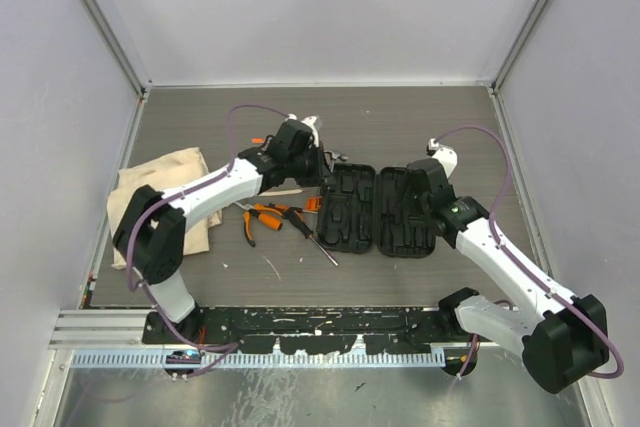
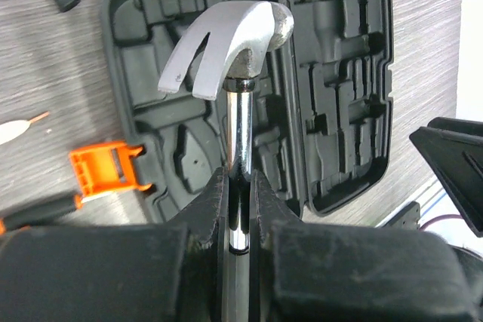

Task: Sort the tools into containers
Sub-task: Place the hammer in the storage box.

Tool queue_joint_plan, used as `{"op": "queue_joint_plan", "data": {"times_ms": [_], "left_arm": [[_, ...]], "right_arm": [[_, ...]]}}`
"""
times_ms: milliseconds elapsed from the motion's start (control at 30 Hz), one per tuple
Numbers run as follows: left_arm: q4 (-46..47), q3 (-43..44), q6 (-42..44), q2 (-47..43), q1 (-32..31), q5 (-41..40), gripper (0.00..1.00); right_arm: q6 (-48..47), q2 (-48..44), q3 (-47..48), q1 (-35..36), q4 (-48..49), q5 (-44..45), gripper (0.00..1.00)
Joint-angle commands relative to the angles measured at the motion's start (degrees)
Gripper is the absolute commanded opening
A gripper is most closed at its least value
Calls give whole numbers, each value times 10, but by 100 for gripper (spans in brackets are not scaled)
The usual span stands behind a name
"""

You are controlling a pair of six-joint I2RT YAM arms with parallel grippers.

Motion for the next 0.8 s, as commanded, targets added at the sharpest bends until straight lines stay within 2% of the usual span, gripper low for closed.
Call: {"op": "queue_joint_plan", "data": {"times_ms": [0, 267, 767], "left_arm": [[94, 49, -33, 43, -18, -2, 0], [129, 106, -74, 142, -40, 0, 0], [128, 158, -118, 229, -44, -32, 0]], "right_arm": [[-13, -12, -13, -33, 29, -42, 54], [-23, -28, -36, -48, 29, -59, 54], [-39, -41, -46, -57, 26, -78, 54]]}}
